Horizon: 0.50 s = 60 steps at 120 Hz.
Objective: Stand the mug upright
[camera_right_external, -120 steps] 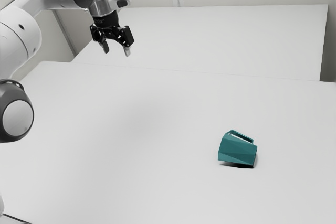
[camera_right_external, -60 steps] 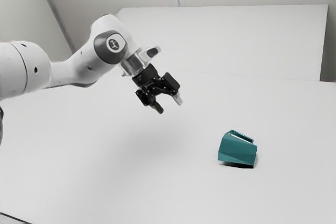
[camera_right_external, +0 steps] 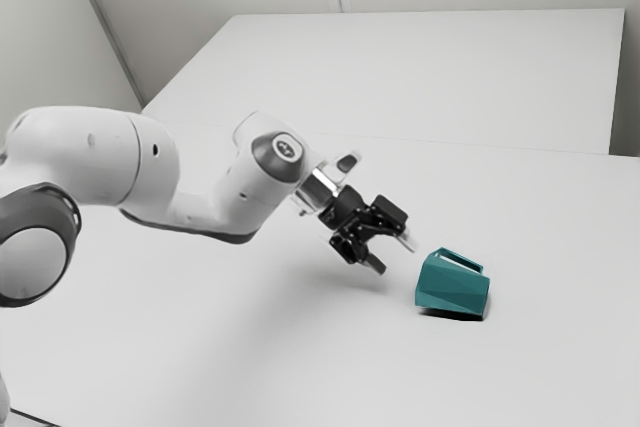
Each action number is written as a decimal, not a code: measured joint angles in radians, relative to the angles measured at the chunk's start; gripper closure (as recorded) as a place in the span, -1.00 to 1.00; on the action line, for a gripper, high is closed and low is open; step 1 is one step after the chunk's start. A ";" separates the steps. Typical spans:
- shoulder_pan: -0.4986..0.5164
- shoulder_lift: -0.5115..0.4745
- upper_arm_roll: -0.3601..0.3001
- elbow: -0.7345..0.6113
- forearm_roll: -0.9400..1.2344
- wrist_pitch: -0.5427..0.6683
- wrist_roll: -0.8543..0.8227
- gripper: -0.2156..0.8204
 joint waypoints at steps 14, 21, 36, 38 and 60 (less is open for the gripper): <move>-0.018 0.015 -0.001 0.001 -0.056 0.020 0.047 -0.58; -0.027 0.023 0.000 0.001 -0.087 0.027 0.071 -0.58; -0.040 0.039 -0.001 0.002 -0.138 0.038 0.115 -0.58; -0.041 0.042 -0.001 0.003 -0.144 0.039 0.121 -0.58; -0.060 0.069 -0.001 0.009 -0.197 0.048 0.181 -0.58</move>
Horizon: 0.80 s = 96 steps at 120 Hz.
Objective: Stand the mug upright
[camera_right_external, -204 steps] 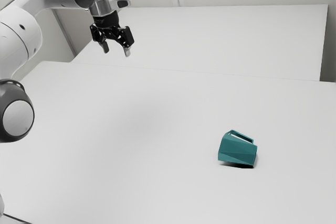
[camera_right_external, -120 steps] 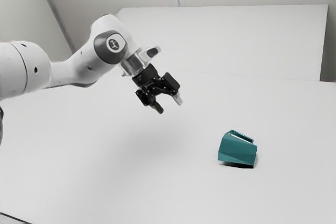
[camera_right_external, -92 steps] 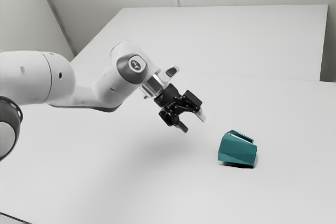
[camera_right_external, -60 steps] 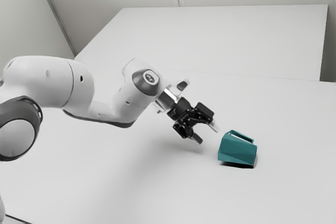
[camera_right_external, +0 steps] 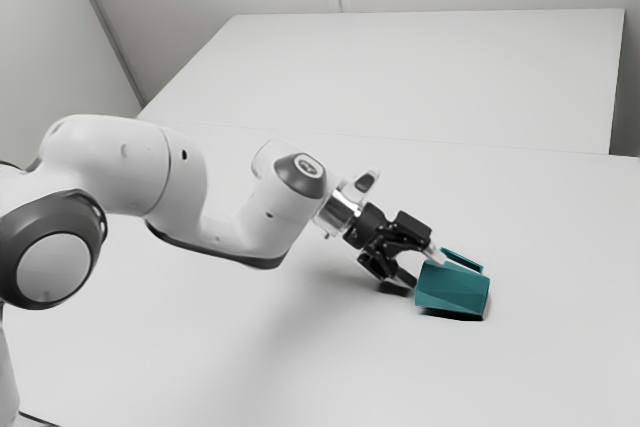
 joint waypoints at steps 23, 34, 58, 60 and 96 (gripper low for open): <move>-0.010 0.016 0.000 0.009 -0.043 0.011 0.053 -0.58; -0.011 0.017 0.000 0.016 -0.066 0.014 0.077 -0.58; -0.018 0.017 0.000 0.020 -0.124 0.015 0.122 -0.58; -0.018 0.017 0.000 0.020 -0.130 0.015 0.125 -0.58; -0.022 0.029 0.000 0.014 -0.195 0.007 0.183 -0.58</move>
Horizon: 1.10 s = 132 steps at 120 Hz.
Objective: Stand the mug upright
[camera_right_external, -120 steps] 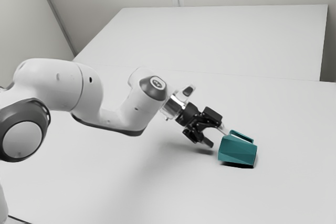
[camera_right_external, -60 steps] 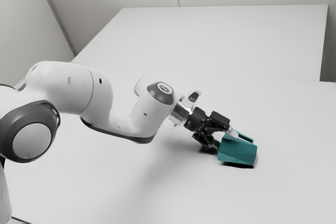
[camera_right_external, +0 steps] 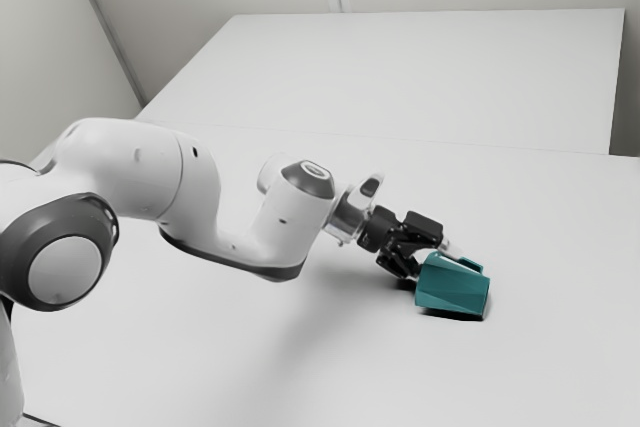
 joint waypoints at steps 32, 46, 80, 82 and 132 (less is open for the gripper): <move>-0.006 0.006 0.000 -0.006 -0.017 -0.003 0.032 -0.38; -0.009 0.006 0.000 -0.006 -0.019 -0.004 0.042 -0.18; -0.009 0.006 0.000 -0.012 -0.027 -0.012 0.060 0.23; -0.009 0.006 0.000 -0.012 -0.028 -0.012 0.061 0.26; -0.011 -0.027 0.001 -0.009 -0.030 -0.023 0.074 0.82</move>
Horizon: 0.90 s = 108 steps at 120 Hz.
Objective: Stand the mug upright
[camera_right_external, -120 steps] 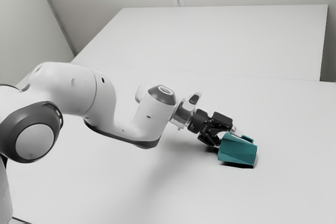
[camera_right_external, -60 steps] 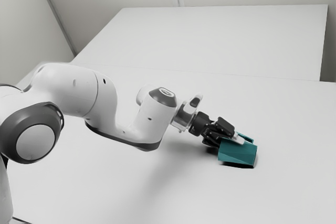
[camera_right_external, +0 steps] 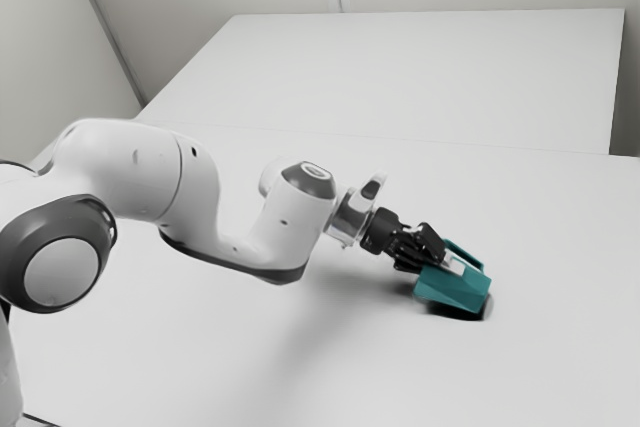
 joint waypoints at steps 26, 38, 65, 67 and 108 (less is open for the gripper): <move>0.016 -0.198 0.008 -0.061 0.112 0.015 -0.007 0.89; 0.041 -0.312 0.010 -0.097 0.280 0.028 -0.033 0.90; 0.143 -0.467 0.011 -0.181 0.776 0.032 -0.150 0.92; 0.157 -0.473 0.011 -0.187 0.811 0.030 -0.160 0.92; 0.317 -0.497 0.004 -0.237 1.301 0.016 -0.324 0.92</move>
